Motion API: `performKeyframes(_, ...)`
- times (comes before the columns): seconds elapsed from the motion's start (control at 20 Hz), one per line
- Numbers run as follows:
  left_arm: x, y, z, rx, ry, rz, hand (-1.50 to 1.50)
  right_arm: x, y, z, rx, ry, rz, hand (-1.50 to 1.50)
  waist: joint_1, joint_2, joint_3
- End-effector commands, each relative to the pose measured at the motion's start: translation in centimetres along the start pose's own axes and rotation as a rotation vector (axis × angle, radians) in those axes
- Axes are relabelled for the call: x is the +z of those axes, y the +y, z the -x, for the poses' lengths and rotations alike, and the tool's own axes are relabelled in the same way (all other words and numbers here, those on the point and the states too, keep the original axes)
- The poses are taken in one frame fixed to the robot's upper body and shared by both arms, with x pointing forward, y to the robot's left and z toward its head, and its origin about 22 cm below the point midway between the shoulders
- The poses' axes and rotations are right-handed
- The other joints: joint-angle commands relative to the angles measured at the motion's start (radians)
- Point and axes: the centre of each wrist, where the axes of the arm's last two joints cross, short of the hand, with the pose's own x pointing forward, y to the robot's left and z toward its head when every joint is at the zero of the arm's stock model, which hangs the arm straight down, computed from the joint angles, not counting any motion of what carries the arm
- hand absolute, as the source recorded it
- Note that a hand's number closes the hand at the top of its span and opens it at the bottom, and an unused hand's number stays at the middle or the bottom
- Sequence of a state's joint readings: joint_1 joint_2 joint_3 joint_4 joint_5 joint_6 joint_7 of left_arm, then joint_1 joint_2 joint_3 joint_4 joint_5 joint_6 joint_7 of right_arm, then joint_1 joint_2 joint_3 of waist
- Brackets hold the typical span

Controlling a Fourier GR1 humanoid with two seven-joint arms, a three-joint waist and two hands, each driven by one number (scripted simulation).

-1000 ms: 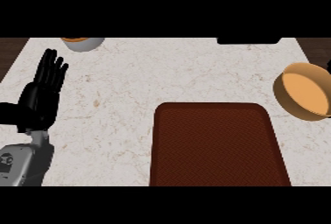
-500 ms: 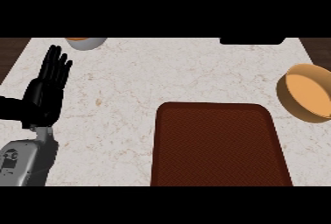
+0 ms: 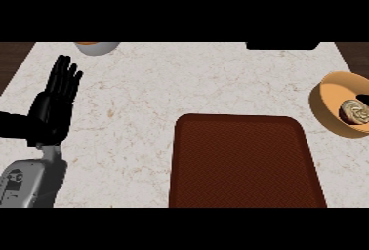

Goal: Pick the cupcake from the tray and place it in the pot

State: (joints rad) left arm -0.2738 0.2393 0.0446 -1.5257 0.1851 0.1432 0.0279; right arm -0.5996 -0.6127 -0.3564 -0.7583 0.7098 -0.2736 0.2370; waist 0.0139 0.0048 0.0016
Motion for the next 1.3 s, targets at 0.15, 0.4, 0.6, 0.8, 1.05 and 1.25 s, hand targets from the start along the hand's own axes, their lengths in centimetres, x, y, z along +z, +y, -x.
performKeyframes(0.15,-0.5,-1.2,-0.5,-0.004,0.005,0.002,0.00,-0.5,-0.5,-3.3,-0.258,-0.115,0.092,-1.50,-0.006,-0.003,-0.001)
performKeyframes(0.4,0.8,0.9,-0.5,0.003,0.003,-0.027,0.00,-0.9,-1.6,-1.3,-0.439,-0.019,0.188,-1.50,-0.004,-0.006,-0.001)
performKeyframes(0.6,-0.9,1.6,-0.1,0.002,0.004,-0.020,0.00,-1.2,-3.8,-0.3,-0.621,0.011,0.224,-1.50,-0.022,-0.004,-0.001)
performKeyframes(0.8,-0.4,1.3,-0.6,0.015,-0.005,-0.021,0.00,-0.3,-6.9,3.8,-0.608,-0.030,0.294,-1.50,-0.025,-0.007,-0.002)
performKeyframes(1.05,-1.2,0.5,-1.4,0.003,0.005,-0.016,0.00,1.0,-7.2,8.0,-0.710,-0.028,0.358,-1.50,-0.025,-0.006,-0.001)
performKeyframes(1.25,0.0,1.1,-0.1,-0.022,-0.007,-0.028,0.00,2.5,-10.7,13.3,-0.687,-0.034,0.383,-1.50,-0.025,-0.006,-0.001)
